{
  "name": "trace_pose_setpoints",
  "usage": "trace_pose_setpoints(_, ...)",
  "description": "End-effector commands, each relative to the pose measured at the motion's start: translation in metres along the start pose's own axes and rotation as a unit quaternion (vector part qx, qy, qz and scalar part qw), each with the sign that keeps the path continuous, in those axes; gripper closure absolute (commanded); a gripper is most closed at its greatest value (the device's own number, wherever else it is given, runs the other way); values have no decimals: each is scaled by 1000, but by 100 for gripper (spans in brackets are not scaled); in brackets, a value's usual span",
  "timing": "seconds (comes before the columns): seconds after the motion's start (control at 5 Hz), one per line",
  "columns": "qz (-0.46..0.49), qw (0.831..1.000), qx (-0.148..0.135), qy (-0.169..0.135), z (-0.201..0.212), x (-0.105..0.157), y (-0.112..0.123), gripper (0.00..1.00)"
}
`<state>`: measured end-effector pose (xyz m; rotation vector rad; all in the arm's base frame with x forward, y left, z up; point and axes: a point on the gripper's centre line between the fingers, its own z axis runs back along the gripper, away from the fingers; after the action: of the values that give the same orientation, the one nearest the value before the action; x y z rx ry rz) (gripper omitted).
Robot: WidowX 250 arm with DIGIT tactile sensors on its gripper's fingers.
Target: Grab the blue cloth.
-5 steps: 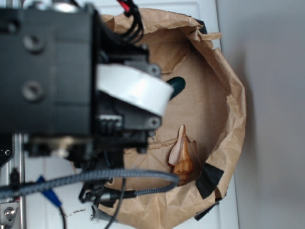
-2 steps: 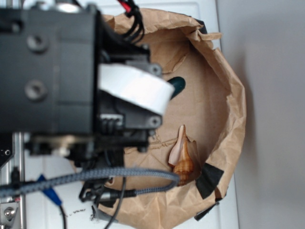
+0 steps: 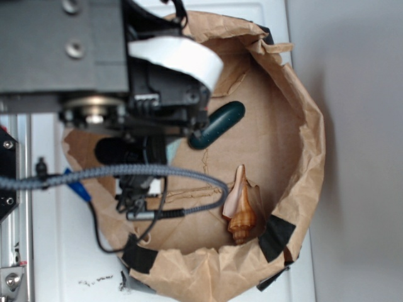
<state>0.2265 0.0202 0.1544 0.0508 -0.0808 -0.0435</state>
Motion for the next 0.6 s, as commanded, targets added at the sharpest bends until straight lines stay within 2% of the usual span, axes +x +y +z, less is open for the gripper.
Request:
trace_pose_setpoints(0.0,17,999,40,-3,-30,29,35,0)
trace_pose_setpoints(0.2,3,1000,27,8,-40,39,32,0)
trace_pose_setpoints(0.4,-11,1000,6,3,-36,40,22,0)
